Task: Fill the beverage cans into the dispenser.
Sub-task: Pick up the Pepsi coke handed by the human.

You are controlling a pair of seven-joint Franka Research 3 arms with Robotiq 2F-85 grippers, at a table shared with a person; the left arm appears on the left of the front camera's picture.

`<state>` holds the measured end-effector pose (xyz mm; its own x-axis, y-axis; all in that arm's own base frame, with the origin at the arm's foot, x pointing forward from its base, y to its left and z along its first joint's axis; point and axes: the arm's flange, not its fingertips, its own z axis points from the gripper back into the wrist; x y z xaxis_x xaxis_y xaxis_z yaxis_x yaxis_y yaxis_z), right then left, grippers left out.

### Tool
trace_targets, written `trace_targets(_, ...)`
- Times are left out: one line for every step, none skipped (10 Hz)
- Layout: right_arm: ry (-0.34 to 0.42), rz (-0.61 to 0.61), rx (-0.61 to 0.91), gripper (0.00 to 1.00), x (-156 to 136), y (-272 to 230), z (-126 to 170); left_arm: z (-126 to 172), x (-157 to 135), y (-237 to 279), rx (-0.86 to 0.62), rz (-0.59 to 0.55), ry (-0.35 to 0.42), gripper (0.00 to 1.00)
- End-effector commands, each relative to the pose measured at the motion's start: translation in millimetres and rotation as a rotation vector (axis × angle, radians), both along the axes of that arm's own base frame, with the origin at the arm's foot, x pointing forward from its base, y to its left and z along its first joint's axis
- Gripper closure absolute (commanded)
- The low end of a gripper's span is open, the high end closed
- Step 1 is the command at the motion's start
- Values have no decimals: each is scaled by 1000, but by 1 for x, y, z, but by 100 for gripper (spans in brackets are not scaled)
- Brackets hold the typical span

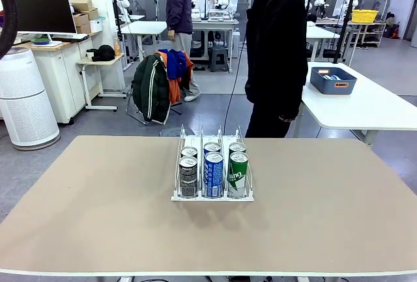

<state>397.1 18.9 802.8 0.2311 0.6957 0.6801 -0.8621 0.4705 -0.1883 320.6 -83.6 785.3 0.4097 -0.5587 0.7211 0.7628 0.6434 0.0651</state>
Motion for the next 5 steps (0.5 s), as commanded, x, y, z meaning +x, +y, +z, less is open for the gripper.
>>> trace_targets(-12, 43, -29, 0, -10, 3, -1, -1, 0, 0, -4, -3, 5, 0)
trace_targets(-10, 37, -29, 0, -12, 6, 0, -1, 0, 0, -4, -3, 5, 0)
trace_targets(-8, 25, -25, 0, -14, 7, 0, -1, 0, 0, -4, -3, 5, 0)
trace_targets(-9, -17, -16, 0, -13, 8, 1, -1, 0, 0, -4, -3, 5, 0)
trace_targets(-17, 28, -12, 0, -9, 9, 5, -1, 0, 0, -4, -3, 5, 0)
